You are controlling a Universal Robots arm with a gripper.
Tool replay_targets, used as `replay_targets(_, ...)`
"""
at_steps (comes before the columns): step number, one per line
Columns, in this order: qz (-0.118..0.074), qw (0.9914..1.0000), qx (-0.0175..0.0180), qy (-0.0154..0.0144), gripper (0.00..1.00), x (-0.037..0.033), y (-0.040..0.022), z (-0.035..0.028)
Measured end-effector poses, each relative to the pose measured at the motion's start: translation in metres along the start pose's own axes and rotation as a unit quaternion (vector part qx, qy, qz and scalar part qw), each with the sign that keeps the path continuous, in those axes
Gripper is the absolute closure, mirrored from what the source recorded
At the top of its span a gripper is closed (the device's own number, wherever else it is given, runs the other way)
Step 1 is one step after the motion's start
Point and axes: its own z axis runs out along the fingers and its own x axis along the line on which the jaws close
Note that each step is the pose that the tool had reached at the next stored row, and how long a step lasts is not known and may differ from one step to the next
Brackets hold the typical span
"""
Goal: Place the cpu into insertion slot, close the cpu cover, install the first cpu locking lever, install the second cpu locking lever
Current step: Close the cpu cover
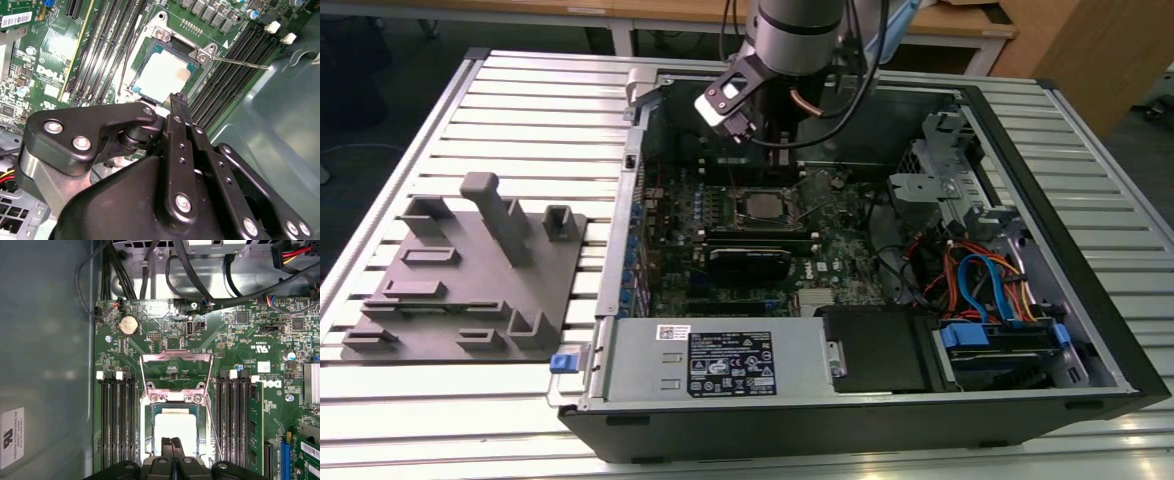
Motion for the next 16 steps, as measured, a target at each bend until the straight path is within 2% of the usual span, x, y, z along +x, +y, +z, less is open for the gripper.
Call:
replay_targets(8, 0.000, 1.00000, 0.0008, 0.0000, 0.89, 0.0003, 0.0001, -0.0047)
replay_targets(16, 0.000, 1.00000, 0.0014, 0.0000, 0.89, 0.0004, 0.0003, -0.0063)
